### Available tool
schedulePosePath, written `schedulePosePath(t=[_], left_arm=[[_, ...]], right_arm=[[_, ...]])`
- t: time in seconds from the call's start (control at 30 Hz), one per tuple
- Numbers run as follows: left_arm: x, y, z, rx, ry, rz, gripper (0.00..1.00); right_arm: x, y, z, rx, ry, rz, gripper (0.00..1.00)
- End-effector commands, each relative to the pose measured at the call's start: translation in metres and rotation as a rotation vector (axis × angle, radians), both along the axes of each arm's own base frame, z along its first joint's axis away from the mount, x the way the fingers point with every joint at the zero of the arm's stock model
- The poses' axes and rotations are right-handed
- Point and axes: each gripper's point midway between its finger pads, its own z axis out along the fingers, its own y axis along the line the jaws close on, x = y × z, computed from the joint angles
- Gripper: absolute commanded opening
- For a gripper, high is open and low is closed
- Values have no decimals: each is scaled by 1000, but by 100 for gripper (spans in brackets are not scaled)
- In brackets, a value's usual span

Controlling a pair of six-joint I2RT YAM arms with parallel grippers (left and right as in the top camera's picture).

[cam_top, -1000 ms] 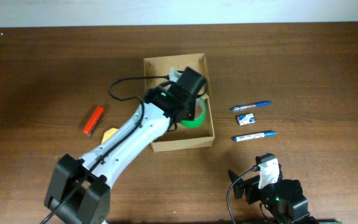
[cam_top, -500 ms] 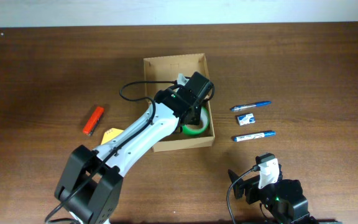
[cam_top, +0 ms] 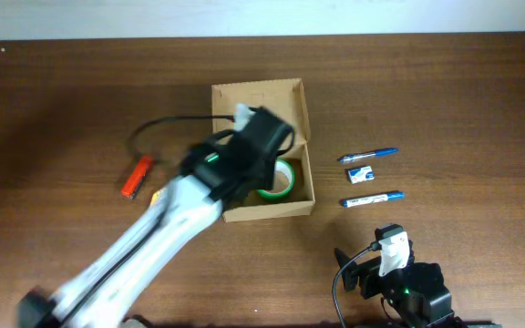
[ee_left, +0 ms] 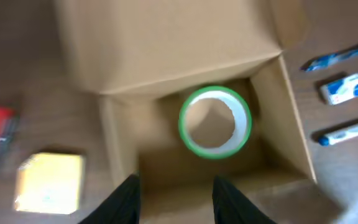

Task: Pack container
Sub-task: 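Move the left gripper to the yellow notepad and grasp it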

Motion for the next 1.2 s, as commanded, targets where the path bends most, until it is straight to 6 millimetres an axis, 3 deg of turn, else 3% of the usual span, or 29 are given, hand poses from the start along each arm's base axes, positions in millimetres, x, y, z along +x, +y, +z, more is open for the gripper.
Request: schedulePosePath(t=[0.0,0.1,0.2,0.3,0.43,0.53,0.63,0.7,0.77,1.17], left_arm=[[-16,31,51,28,-130,3,37],[-46,68,79,46,-178,34,37],[-67,98,77,99,-181,91,37],[-83,112,56,95,-161,118,47],[-95,119,3,92,-93,126,63],[-94,136,-30,103,-11,203,64],[-84,149,-51,66,24,222,73],[-76,154,-64,75,41,202,91],[-74,167,-84,97,105,247,93],[-36,168,-177,166,341,108,95]], right_arm=[[1,-1,-1,-5,-6,-3,99],[1,-1,-1,-5,-6,-3,99],[1,-1,-1,-5,-6,-2,99],[1,-1,-1,-5,-6,-2,99],[1,-1,-1,-5,-6,-3,99],[1,-1,-1,-5,-6,-3,99],[1,-1,-1,-5,-6,-2,99],[1,-1,-1,-5,-6,-2,99],[1,-1,-1,-5,-6,-2,99],[1,-1,-1,-6,-6,-3,99]])
